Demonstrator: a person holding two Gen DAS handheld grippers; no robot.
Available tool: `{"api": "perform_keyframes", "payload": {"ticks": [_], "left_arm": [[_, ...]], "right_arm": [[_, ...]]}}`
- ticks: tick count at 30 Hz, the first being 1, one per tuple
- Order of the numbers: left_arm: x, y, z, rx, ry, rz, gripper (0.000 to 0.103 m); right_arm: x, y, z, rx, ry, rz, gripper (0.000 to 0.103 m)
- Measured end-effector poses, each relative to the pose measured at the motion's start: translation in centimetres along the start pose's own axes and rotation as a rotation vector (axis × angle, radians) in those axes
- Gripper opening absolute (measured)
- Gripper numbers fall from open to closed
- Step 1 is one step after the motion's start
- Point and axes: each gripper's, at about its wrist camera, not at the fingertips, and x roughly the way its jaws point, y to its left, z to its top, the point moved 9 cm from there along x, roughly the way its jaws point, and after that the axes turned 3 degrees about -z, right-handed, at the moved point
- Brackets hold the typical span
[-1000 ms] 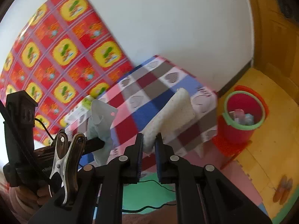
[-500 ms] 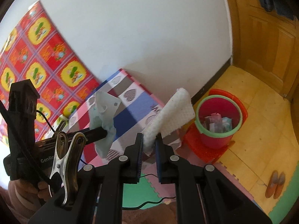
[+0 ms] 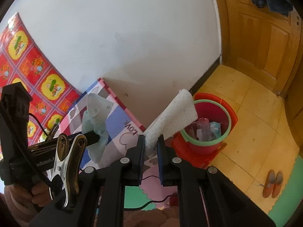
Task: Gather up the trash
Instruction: 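Carry the mask and bag with both tools over the red bucket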
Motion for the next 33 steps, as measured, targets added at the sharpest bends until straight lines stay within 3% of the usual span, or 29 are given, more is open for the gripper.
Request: {"api": "perform_keyframes", "payload": {"ticks": [10,20,33], "left_arm": [[3.4,-2.0,1.7,-0.014,0.024,0.025,0.027],[8.0,-4.7,3.0,-0.091,0.045,0.086,0.027],[18.4,-8.6,2.8,-0.187,0.097,0.143,0.027]], "right_arm": [[1.6,-3.2,1.9,-0.004,0.024,-0.010,0.013],[4.7,-7.9,4.0,-0.094,0.102,0.023,0.013],[10.0,-15.2,5.8,-0.224,0.221,0.037,0.013]]}}
